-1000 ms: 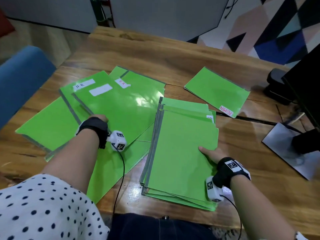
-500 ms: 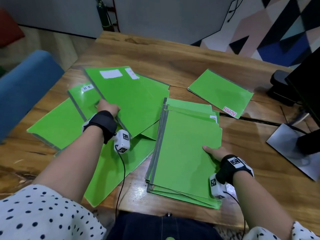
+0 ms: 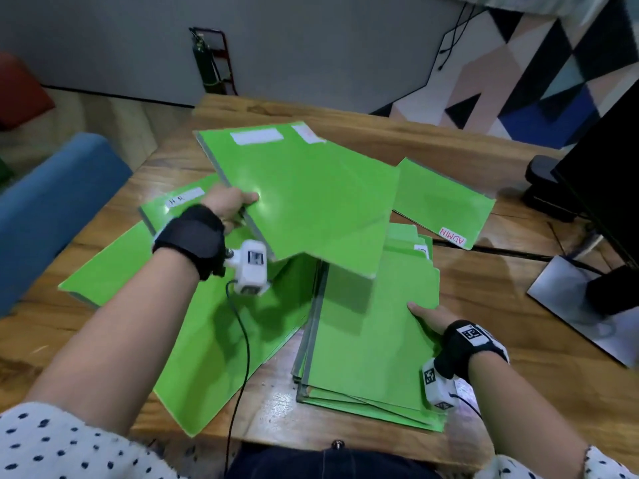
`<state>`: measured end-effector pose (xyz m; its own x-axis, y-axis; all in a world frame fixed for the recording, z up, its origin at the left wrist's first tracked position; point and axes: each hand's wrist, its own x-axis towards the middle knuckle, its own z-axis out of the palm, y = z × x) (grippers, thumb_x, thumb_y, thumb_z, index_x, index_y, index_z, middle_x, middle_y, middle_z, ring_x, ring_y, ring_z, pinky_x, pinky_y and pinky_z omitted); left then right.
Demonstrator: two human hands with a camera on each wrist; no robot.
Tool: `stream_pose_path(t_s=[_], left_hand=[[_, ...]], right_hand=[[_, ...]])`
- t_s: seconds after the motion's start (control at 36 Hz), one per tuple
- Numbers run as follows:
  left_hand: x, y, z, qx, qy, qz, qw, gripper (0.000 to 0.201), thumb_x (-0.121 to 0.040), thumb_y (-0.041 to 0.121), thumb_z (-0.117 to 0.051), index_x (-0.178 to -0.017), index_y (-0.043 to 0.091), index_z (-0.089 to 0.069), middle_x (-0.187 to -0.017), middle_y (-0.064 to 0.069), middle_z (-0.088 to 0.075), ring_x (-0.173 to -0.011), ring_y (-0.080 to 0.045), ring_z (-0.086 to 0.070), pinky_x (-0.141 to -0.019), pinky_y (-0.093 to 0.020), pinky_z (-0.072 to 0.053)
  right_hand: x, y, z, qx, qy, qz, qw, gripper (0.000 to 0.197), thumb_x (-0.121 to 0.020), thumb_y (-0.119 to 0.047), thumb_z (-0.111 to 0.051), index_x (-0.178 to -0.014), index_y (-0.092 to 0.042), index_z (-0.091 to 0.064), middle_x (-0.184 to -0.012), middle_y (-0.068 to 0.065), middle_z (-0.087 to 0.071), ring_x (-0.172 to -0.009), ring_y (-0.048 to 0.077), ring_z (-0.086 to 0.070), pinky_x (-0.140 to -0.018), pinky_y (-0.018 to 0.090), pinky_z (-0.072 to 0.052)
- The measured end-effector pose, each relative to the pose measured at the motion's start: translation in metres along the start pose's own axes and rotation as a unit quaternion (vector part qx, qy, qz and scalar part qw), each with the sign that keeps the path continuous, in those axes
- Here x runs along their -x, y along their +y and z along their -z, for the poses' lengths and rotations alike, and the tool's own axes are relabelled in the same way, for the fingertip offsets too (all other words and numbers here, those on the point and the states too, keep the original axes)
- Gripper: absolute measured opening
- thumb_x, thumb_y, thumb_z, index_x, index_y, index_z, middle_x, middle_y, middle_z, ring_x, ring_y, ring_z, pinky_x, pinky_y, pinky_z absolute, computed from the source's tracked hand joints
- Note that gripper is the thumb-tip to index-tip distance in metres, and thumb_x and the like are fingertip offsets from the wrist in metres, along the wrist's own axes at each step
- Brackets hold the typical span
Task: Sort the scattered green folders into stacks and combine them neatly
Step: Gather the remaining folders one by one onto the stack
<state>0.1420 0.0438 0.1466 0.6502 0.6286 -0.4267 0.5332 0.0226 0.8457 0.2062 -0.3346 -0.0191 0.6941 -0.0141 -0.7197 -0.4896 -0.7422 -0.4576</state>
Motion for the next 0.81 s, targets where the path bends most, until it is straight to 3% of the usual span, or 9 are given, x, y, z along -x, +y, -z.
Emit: stream_pose_path(t_s=[0.08,0.17,0.19,0.28,0.39,0.44,0.53,0.67,0.81], left_hand=[[0.015,-0.048,-0.018,-0.030,-0.061,0.029,0.997,0.023,-0.092,0.006,-0.057,-0.112,0.000,-0.048,-0.067,-0.003,-0.036,-0.055,-0.015,-0.031,-0.050,-0.025,-0.031],[0.024,-0.102,-0.028,-0.131,-0.122,0.065,0.982,0.053,-0.091,0.008,-0.060,-0.136,-0.001,-0.035,-0.079,-0.006,-0.048,-0.062,-0.016,-0.042,-0.053,-0.026,-0.040],[0.026,-0.115,-0.029,-0.174,-0.133,0.078,0.973,0.055,-0.090,0.011,-0.061,-0.136,-0.001,-0.034,-0.083,-0.008,-0.051,-0.065,-0.018,-0.047,-0.054,-0.029,-0.045],[0.028,-0.134,-0.027,-0.297,-0.187,0.088,0.932,0.038,-0.089,0.021,-0.064,-0.112,-0.002,-0.046,-0.076,-0.007,-0.053,-0.066,-0.020,-0.053,-0.070,-0.039,-0.054],[0.027,-0.119,-0.025,-0.428,-0.217,0.033,0.877,0.030,-0.089,0.024,-0.064,-0.106,0.006,-0.049,-0.076,0.000,-0.053,-0.065,-0.012,-0.050,-0.058,-0.022,-0.042],[0.023,-0.107,-0.029,-0.453,-0.206,0.005,0.867,0.037,-0.088,0.022,-0.065,-0.116,0.004,-0.049,-0.092,-0.005,-0.059,-0.080,-0.018,-0.056,-0.070,-0.026,-0.045],[0.020,-0.097,-0.040,-0.445,-0.197,-0.019,0.873,0.041,-0.087,0.016,-0.065,-0.121,0.002,-0.046,-0.116,-0.016,-0.060,-0.089,-0.024,-0.054,-0.081,-0.034,-0.047],[0.029,-0.109,-0.068,-0.441,-0.242,-0.017,0.864,0.046,-0.088,0.011,-0.063,-0.127,0.000,-0.041,-0.111,-0.015,-0.059,-0.088,-0.022,-0.052,-0.078,-0.032,-0.047],[0.028,-0.117,-0.086,-0.346,-0.200,-0.003,0.917,0.054,-0.087,0.005,-0.063,-0.135,0.002,-0.038,-0.123,-0.017,-0.055,-0.110,-0.031,-0.056,-0.093,-0.038,-0.048]], right_hand=[[-0.014,0.012,0.007,-0.044,-0.011,0.000,0.999,0.092,-0.083,-0.076,-0.032,-0.143,-0.006,-0.037,-0.147,0.015,-0.039,-0.133,0.032,-0.042,-0.112,0.043,-0.031],[-0.073,0.049,0.012,-0.098,-0.044,0.004,0.994,0.133,-0.041,-0.103,-0.030,-0.148,-0.024,-0.028,-0.155,0.007,-0.028,-0.140,0.027,-0.033,-0.114,0.054,-0.024],[-0.070,0.048,0.013,-0.114,-0.050,-0.007,0.992,0.129,-0.044,-0.102,-0.029,-0.149,-0.027,-0.025,-0.157,0.006,-0.024,-0.141,0.027,-0.030,-0.114,0.055,-0.022],[0.011,0.002,0.009,-0.120,-0.049,-0.019,0.991,0.091,-0.082,-0.079,-0.015,-0.153,-0.022,-0.008,-0.159,0.010,-0.007,-0.145,0.031,-0.016,-0.115,0.052,-0.015],[0.015,-0.001,0.007,-0.124,-0.048,-0.004,0.991,0.084,-0.088,-0.071,-0.012,-0.152,-0.018,-0.005,-0.159,0.013,-0.005,-0.146,0.032,-0.013,-0.115,0.051,-0.015],[0.013,0.000,0.006,-0.128,-0.049,-0.010,0.991,0.083,-0.089,-0.071,-0.011,-0.152,-0.017,-0.005,-0.159,0.013,-0.005,-0.146,0.032,-0.013,-0.115,0.051,-0.016],[0.013,0.001,0.006,-0.123,-0.051,-0.011,0.991,0.084,-0.088,-0.071,-0.011,-0.152,-0.018,-0.008,-0.159,0.013,-0.007,-0.146,0.032,-0.014,-0.115,0.051,-0.016],[0.012,0.002,0.005,-0.115,-0.056,-0.014,0.992,0.088,-0.086,-0.074,-0.016,-0.152,-0.016,-0.016,-0.158,0.013,-0.015,-0.143,0.031,-0.023,-0.116,0.050,-0.019],[0.019,-0.003,0.007,-0.127,-0.045,-0.008,0.991,0.093,-0.082,-0.077,-0.014,-0.152,-0.015,-0.014,-0.158,0.013,-0.013,-0.144,0.030,-0.020,-0.117,0.048,-0.017]])
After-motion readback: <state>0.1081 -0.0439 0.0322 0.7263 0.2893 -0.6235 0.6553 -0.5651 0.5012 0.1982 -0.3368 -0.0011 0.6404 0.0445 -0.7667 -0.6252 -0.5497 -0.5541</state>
